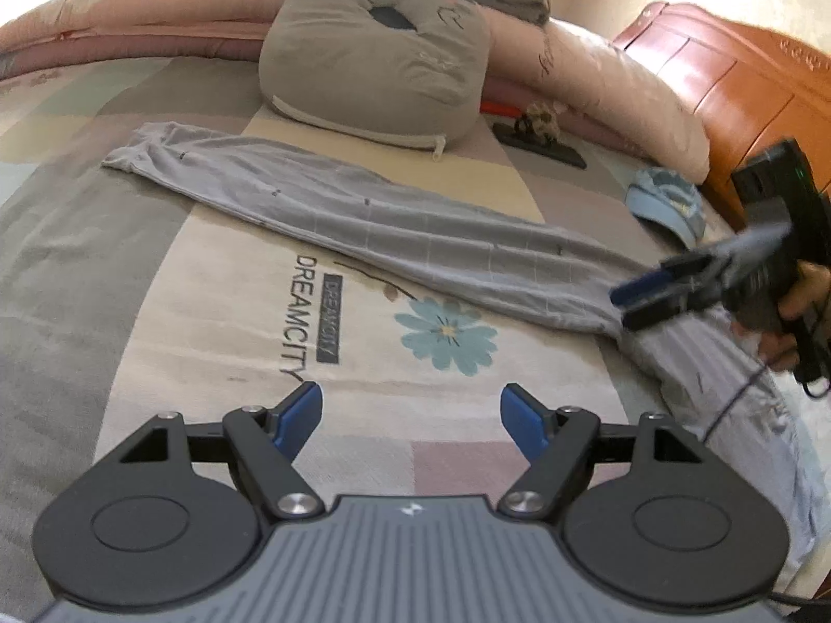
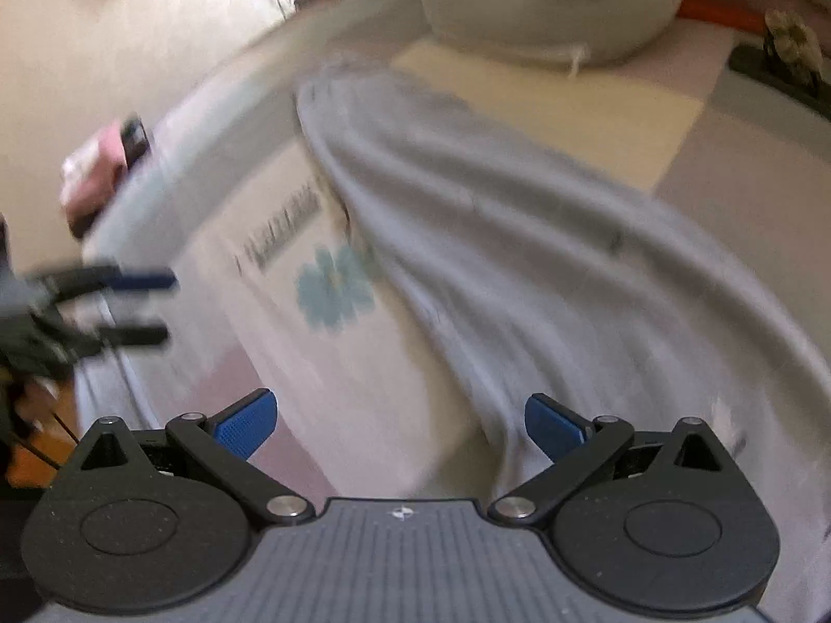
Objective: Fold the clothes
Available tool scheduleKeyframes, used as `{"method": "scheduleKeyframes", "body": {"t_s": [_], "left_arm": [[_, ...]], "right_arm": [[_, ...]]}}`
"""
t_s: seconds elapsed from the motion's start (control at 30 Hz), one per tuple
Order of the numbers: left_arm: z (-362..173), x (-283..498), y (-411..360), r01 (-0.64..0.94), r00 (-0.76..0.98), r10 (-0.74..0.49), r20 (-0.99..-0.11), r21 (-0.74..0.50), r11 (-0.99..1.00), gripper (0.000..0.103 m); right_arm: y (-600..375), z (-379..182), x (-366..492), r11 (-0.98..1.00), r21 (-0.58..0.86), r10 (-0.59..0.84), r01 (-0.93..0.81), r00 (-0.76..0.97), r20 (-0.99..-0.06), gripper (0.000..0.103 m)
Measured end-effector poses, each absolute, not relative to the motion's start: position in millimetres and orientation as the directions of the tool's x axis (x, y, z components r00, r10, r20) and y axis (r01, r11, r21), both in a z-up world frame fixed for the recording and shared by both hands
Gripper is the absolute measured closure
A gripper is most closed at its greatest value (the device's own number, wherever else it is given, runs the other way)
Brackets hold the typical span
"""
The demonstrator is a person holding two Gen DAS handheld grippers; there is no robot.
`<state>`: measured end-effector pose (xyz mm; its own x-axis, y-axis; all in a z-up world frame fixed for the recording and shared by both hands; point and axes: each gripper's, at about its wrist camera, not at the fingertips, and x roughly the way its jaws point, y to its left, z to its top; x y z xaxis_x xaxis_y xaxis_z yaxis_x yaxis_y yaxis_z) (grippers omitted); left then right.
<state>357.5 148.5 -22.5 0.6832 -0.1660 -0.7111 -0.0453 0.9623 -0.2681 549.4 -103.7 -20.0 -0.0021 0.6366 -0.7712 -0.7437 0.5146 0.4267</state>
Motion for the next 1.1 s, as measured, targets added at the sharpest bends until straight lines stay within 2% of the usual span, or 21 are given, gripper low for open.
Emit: {"method": "scheduleKeyframes", "body": {"t_s": [0.23, 0.4, 0.5, 0.53, 0.57, 0.77, 0.87, 1.1], "left_arm": [[-36.3, 368.2, 166.1, -0.05, 0.69, -0.214, -0.692, -0.34, 0.939, 0.025], [-45.2, 370.0, 174.6, -0.063, 0.695, -0.217, -0.685, -0.36, 0.931, 0.025], [-53.4, 369.4, 180.5, -0.087, 0.686, -0.206, -0.698, -0.36, 0.929, 0.025], [-56.4, 370.0, 182.8, -0.095, 0.68, -0.203, -0.704, -0.36, 0.928, 0.025], [-60.1, 370.2, 185.2, -0.103, 0.674, -0.203, -0.71, -0.363, 0.926, 0.025], [-70.1, 373.0, 192.8, -0.089, 0.684, -0.233, -0.691, -0.396, 0.914, 0.02], [-70.5, 377.0, 190.6, -0.08, 0.686, -0.234, -0.689, -0.391, 0.917, 0.017], [-72.7, 376.4, 194.2, -0.07, 0.697, -0.25, -0.672, -0.411, 0.909, 0.017]], "right_arm": [[-52.2, 4.6, 615.5, 0.477, 0.473, 0.681, -0.741, -0.029, -0.732, 0.0], [-11.6, -10.1, 669.8, 0.431, 0.501, 0.676, -0.751, -0.099, -0.73, 0.0], [5.6, -27.9, 695.0, 0.437, 0.499, 0.652, -0.749, -0.119, -0.749, 0.011], [10.2, -34.6, 701.3, 0.439, 0.497, 0.641, -0.748, -0.128, -0.757, 0.021], [13.8, -41.5, 707.5, 0.442, 0.499, 0.631, -0.745, -0.137, -0.764, 0.027], [18.1, -60.7, 732.0, 0.413, 0.555, 0.664, -0.722, -0.178, -0.726, 0.042], [24.7, -62.0, 745.2, 0.405, 0.566, 0.672, -0.719, -0.186, -0.717, 0.047], [31.4, -69.3, 755.8, 0.341, 0.623, 0.655, -0.704, -0.298, -0.695, 0.047]]}}
